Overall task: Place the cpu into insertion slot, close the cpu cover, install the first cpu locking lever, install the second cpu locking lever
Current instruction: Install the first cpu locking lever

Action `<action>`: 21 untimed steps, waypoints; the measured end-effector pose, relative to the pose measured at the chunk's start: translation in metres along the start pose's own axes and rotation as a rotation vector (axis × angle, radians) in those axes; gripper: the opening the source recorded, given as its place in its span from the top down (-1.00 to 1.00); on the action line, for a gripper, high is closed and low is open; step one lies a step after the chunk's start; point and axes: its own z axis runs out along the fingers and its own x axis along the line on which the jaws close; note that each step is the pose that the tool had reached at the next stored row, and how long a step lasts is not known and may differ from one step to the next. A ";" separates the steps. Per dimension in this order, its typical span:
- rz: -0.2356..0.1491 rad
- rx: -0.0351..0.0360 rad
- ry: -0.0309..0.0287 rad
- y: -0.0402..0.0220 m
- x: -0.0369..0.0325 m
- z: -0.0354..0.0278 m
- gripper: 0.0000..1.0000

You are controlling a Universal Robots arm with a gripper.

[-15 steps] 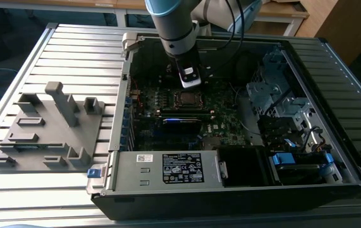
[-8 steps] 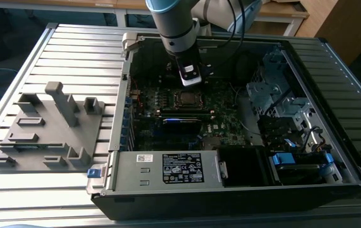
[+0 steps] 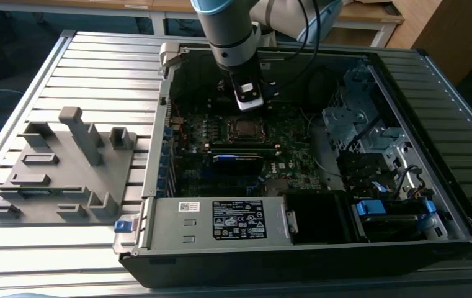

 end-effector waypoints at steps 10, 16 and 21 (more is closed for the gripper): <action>0.000 -0.0002 0.0000 0.0026 0.0016 0.0003 0.79; 0.000 0.0000 -0.0002 0.0027 0.0021 0.0002 0.79; 0.001 0.0002 -0.0004 0.0025 0.0032 -0.0001 0.79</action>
